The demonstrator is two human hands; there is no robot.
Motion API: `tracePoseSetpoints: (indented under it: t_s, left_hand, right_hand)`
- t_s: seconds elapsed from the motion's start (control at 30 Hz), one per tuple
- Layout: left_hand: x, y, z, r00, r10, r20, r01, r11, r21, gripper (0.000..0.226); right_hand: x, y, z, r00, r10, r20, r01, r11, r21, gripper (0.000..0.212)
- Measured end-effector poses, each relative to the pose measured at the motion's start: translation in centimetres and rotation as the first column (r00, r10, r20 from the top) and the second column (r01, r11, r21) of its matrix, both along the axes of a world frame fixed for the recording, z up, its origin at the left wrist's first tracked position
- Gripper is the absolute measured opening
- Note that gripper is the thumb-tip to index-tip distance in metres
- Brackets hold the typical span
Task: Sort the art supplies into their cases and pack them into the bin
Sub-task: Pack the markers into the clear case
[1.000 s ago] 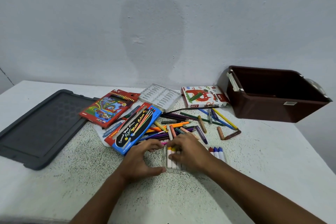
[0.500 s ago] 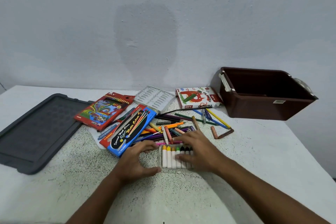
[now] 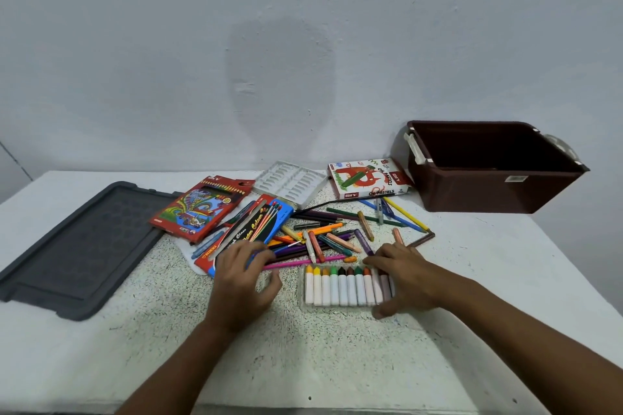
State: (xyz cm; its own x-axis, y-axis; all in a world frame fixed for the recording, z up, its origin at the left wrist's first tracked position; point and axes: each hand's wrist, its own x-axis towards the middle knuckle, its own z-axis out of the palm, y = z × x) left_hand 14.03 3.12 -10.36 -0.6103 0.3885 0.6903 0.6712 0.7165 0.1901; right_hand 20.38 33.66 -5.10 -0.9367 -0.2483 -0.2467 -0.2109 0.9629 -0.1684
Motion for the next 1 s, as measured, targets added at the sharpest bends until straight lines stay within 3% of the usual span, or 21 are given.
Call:
tracePoseSetpoints:
  t_s: [0.13, 0.27, 0.5, 0.8, 1.0]
  left_hand:
    - [-1.6, -1.2, 2.3, 0.918, 0.315, 0.239, -0.291, 0.948, -0.131, 0.065]
    - [-2.4, -1.9, 3.5, 0.772, 0.459, 0.44, -0.353, 0.885, -0.304, 0.089]
    - [-2.8, -2.4, 3.3, 0.736, 0.466, 0.491, -0.315, 0.878, -0.361, 0.087]
    - [-3.2, -2.3, 3.4, 0.768, 0.367, 0.525, -0.294, 0.93, -0.219, 0.085]
    - [-3.3, -2.3, 4.2, 0.78, 0.283, 0.558, -0.248, 0.959, -0.139, 0.1]
  right_hand:
    - [0.1, 0.0, -0.4, 1.0, 0.007, 0.025, -0.004, 0.993, -0.118, 0.089]
    - [0.4, 0.1, -0.9, 1.0, -0.001, 0.012, 0.004, 0.978, -0.207, 0.084]
    - [0.5, 0.3, -1.2, 0.999, -0.036, -0.018, 0.028, 0.941, -0.338, 0.083]
    - [1.2, 0.9, -2.4, 0.98, 0.009, -0.2, -0.076, 0.942, -0.326, 0.068]
    - [1.1, 1.0, -2.5, 0.967, 0.012, -0.254, -0.105, 0.929, -0.356, 0.066]
